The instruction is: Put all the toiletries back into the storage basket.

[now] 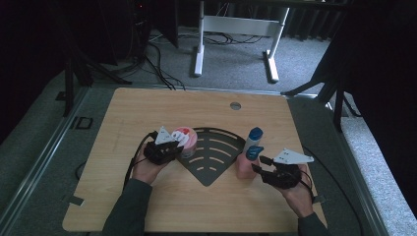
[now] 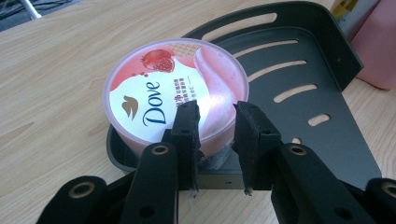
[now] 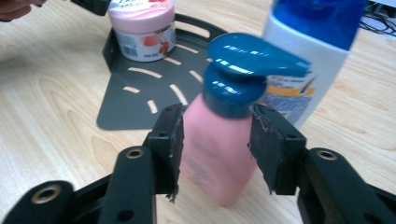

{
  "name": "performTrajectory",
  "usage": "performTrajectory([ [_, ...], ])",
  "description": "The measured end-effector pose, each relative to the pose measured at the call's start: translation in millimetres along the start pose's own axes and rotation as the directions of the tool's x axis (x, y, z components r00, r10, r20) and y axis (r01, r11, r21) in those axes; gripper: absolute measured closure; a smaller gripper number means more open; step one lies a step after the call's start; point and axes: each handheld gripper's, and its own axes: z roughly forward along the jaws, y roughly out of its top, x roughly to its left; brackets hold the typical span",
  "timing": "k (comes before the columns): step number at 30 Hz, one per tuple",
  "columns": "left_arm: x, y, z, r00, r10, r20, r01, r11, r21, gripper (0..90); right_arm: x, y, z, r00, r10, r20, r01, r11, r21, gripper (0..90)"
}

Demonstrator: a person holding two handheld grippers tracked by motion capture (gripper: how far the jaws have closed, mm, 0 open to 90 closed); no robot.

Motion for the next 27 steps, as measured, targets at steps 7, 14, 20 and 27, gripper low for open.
performTrajectory([
  [7,0.3,-0.3,-0.8,1.0000,0.003,0.002,-0.003,1.0000,-0.001,69.9,-11.8,9.1,2.6,1.0000,-0.008,0.003,0.008,0.9999,-0.008,44.8],
  [14,0.1,-0.5,-1.5,1.0000,0.006,0.005,-0.006,1.0000,-0.002,69.6,-18.3,15.1,5.6,0.9990,-0.043,-0.012,0.043,0.9989,-0.020,39.0],
  [20,-0.6,-0.5,-0.9,1.0000,0.005,0.008,-0.005,1.0000,-0.004,69.5,-20.5,20.5,7.2,0.9963,-0.082,-0.026,0.081,0.9959,-0.040,37.3],
  [27,-0.9,-0.6,-0.6,0.9999,0.006,0.010,-0.006,1.0000,-0.006,69.4,-22.8,23.7,10.2,0.9922,-0.109,-0.060,0.106,0.9929,-0.055,37.0],
])
